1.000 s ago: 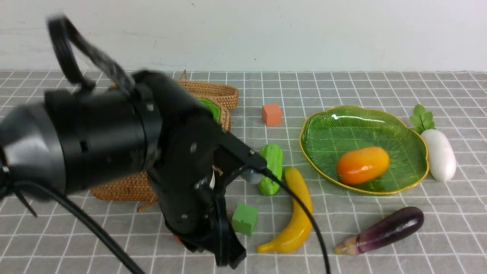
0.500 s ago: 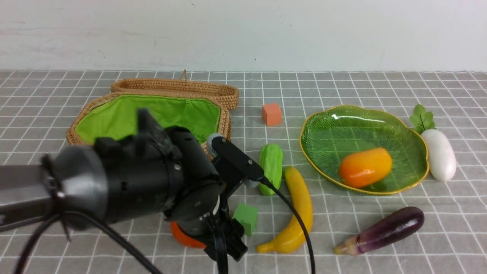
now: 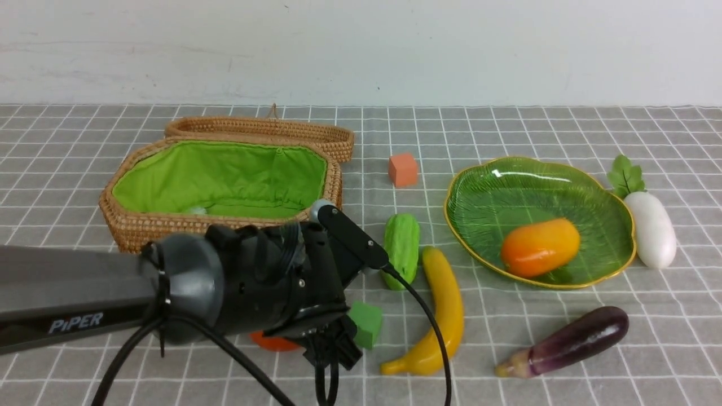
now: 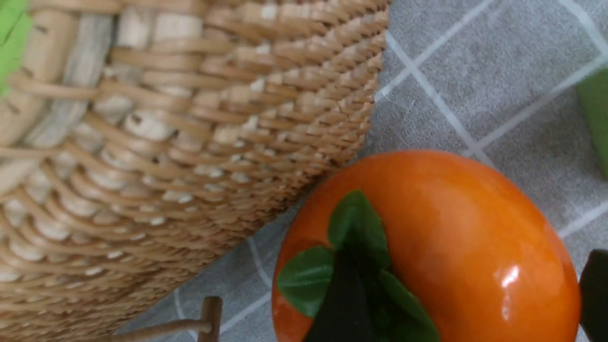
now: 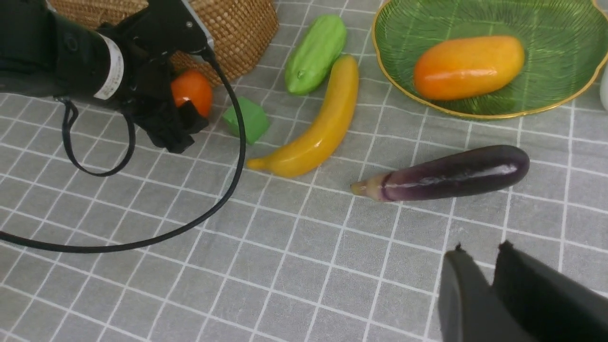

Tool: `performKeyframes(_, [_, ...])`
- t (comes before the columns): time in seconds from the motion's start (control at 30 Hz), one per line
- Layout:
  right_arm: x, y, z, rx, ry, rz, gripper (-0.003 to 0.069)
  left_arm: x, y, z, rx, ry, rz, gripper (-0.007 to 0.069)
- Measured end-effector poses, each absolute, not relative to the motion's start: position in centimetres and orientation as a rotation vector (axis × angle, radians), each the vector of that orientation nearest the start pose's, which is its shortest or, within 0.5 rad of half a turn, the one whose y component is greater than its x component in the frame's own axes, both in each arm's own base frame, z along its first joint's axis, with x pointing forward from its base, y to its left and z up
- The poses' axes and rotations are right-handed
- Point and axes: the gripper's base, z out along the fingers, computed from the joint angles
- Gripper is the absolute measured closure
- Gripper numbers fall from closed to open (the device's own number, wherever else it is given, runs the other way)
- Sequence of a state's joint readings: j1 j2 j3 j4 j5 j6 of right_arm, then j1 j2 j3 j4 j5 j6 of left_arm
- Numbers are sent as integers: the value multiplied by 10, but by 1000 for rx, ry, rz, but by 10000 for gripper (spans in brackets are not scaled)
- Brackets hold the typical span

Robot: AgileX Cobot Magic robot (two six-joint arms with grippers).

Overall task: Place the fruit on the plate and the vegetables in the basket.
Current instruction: Grab a tomato with your left arm and place it on the plate on the right.

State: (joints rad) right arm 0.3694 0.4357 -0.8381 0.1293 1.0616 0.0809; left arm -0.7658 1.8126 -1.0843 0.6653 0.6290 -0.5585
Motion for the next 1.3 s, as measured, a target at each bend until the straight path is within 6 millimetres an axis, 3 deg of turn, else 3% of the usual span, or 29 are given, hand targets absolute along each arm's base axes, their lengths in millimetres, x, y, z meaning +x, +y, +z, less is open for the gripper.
performKeyframes(0.1, [40, 27, 366, -310, 2142, 420, 550, 277, -221, 178, 884, 2469, 259, 139])
performKeyframes(0.4, [40, 27, 366, -309, 2143, 429, 550, 269, -222, 190, 809, 2545, 244, 145])
performKeyframes(0.5, [39, 26, 370, -277, 2134, 440, 550, 247, -238, 218, 840, 2535, 189, 145])
performKeyframes(0.57, [39, 24, 375, -263, 2114, 420, 550, 238, -258, 249, 870, 2448, 78, 145])
performKeyframes(0.6, [39, 24, 375, -262, 2112, 418, 550, 237, -259, 249, 878, 2444, 71, 145])
performKeyframes(0.63, [39, 23, 377, -258, 2104, 405, 550, 239, -273, 268, 881, 2384, -15, 145])
performKeyframes(0.73, [39, 22, 378, -253, 2096, 393, 550, 262, -301, 291, 870, 2280, -147, 145])
performKeyframes(0.83, [39, 21, 378, -252, 2094, 384, 550, 289, -321, 295, 853, 2227, -210, 145])
performKeyframes(0.87, [39, 21, 379, -251, 2093, 380, 550, 312, -337, 292, 840, 2194, -260, 145])
performKeyframes(1.13, [37, 20, 374, -260, 2150, 366, 550, 397, -385, 240, 832, 2113, -317, 145])
performKeyframes(1.23, [35, 19, 372, -265, 2178, 361, 550, 409, -394, 218, 828, 2099, -332, 142])
performKeyframes(1.3, [35, 19, 371, -267, 2188, 360, 550, 411, -396, 212, 815, 2109, -347, 95])
